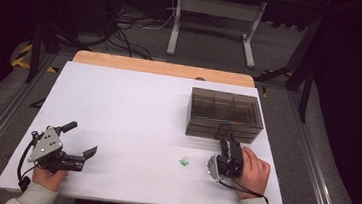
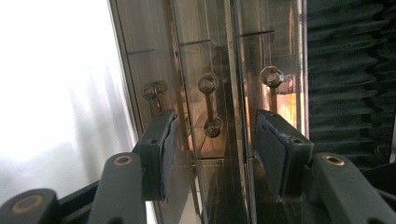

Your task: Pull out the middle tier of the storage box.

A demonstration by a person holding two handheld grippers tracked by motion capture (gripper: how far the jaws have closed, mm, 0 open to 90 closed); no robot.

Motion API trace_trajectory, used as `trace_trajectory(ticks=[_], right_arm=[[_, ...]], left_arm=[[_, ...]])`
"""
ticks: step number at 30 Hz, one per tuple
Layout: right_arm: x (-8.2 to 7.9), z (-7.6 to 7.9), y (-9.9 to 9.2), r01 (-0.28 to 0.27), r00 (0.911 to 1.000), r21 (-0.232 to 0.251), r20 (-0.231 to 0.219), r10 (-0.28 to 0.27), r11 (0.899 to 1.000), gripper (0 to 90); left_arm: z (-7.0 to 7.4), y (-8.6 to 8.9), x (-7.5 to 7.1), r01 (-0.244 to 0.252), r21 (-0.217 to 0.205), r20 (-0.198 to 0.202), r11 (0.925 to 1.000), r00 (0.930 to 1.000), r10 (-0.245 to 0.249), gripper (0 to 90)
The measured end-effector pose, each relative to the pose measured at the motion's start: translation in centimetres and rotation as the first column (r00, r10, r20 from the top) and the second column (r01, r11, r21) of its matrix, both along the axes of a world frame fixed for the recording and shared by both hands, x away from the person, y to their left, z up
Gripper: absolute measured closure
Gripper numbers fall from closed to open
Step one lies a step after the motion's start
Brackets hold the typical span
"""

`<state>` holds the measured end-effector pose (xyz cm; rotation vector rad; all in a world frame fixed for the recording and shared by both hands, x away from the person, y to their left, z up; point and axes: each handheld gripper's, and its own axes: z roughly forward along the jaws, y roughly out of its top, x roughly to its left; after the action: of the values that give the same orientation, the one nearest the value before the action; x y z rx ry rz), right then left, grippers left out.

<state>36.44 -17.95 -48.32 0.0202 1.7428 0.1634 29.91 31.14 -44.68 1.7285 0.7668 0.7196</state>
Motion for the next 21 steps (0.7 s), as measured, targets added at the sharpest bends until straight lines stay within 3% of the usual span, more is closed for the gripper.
trace_trajectory(ticks=[11,21], right_arm=[[0.9,-0.6,0.1,0.028,0.9994,-0.075,0.023,-0.027,0.997,62.1],[1.2,-0.9,0.2,0.041,0.9972,-0.110,0.067,-0.034,0.993,71.2]], left_arm=[[0.0,0.0,0.0,-0.001,0.001,-0.001,1.0000,1.0000,0.001,0.2],[0.0,-0.1,0.0,-0.005,0.003,-0.001,1.0000,1.0000,0.005,0.2]])
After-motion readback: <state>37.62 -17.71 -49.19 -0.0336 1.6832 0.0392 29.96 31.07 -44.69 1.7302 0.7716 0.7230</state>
